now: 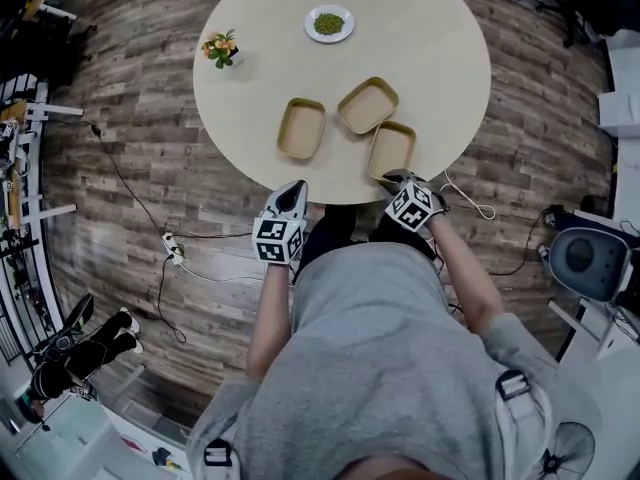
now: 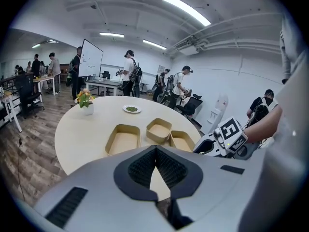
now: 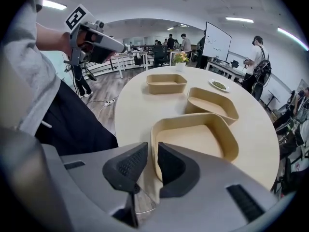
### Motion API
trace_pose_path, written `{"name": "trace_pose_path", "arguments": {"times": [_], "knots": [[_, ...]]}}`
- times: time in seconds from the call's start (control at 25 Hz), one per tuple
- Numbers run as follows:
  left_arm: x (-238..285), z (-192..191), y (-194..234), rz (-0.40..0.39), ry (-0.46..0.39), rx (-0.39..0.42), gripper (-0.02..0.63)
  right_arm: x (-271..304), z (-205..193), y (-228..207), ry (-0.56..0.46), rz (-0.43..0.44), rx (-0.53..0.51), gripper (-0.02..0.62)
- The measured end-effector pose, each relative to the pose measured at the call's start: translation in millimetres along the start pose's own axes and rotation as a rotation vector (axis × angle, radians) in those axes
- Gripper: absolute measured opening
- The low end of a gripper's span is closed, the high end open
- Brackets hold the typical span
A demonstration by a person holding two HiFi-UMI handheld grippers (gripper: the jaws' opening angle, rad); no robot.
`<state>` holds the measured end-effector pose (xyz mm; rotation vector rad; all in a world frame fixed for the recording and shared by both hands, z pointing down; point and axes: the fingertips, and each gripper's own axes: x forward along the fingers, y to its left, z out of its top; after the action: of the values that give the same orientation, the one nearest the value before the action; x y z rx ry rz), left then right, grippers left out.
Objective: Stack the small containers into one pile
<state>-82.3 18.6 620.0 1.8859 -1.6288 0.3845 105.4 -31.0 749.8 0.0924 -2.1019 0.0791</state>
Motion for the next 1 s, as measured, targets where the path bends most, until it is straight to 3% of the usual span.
{"name": "trace_pose_path", "arguments": {"times": [0.32,0.68,1.0], "knots": [[9,3,20,-0.018,0.023,0.015,0.017,14,-2,-6,0.041,-0.041,-0.026,0.034],[32,22,25,-0.087,0.049,0.061,0.017,3,13,-14,0.029,-0.082,0.015,0.026],[48,41,22,-0.146,0.052,0.107,0.017,-9,18,-25,0.016,-0.170,0.059,0.026]]}}
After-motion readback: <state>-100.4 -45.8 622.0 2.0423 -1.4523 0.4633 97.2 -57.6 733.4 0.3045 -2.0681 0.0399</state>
